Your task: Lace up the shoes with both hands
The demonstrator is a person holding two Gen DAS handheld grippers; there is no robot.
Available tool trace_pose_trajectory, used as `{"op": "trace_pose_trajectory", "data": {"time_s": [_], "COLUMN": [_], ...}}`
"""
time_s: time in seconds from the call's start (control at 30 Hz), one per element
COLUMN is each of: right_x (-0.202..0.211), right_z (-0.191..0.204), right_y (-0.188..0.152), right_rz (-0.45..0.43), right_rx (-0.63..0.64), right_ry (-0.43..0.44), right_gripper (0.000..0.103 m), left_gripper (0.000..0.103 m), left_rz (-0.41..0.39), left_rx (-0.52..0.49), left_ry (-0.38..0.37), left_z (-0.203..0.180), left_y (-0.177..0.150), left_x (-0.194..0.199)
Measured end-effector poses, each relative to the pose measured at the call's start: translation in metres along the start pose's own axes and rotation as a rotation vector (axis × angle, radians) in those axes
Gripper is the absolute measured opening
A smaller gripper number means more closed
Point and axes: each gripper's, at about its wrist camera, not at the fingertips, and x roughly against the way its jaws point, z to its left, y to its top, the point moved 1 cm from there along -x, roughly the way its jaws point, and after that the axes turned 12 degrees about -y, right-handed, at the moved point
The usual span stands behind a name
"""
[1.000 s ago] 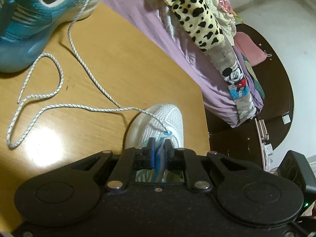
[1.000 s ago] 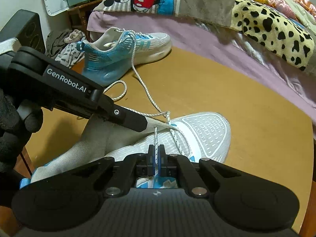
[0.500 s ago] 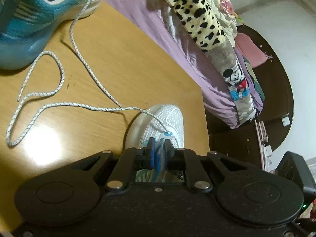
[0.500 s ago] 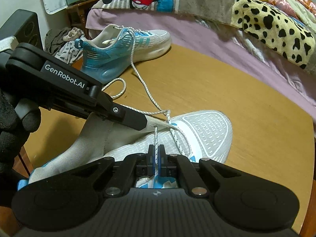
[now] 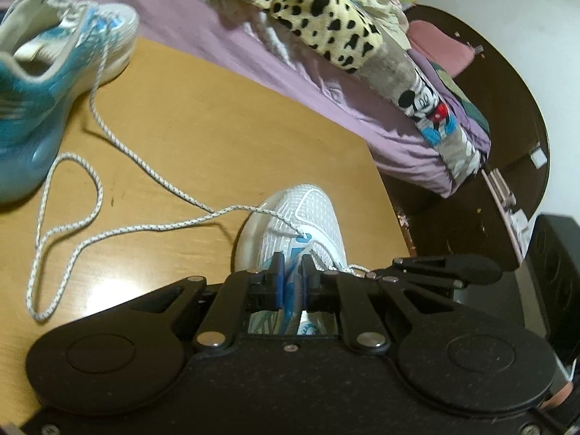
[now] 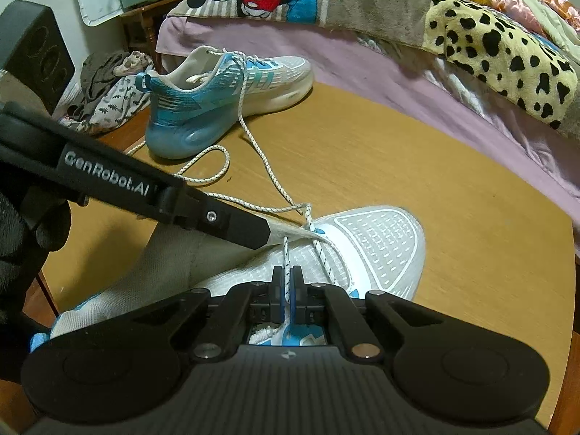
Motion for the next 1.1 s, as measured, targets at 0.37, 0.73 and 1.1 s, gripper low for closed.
{"op": "trace_pose_trajectory", "data": {"time_s": [0.37,0.73,1.1], "right_x": [0.001,0.001,0.002], "right_z": [-0.002,-0.002,-0.001], "right_y": [0.002,0.004,0.005], "right_rz": [-0.013,-0.04,-0.063], "right_rx": [-0.017,-0.036,-0.045], "right_ry": [-0.003,-0.02,-0.003], "right_gripper": [0.004,0.004,0.005], "left_gripper": [0.009,0.019,0.019], "left_rz": [0.039,-0.026,-0.096], "left_rx": [-0.106,0.047,0.256], "left_ry": [-0.002,-0.101,-0.115], "left_z": [-0.015,-0.004,0.017], "left_y": [0.002,0.011,0.015], "left_x": [-0.009,0.001,-0.001]}}
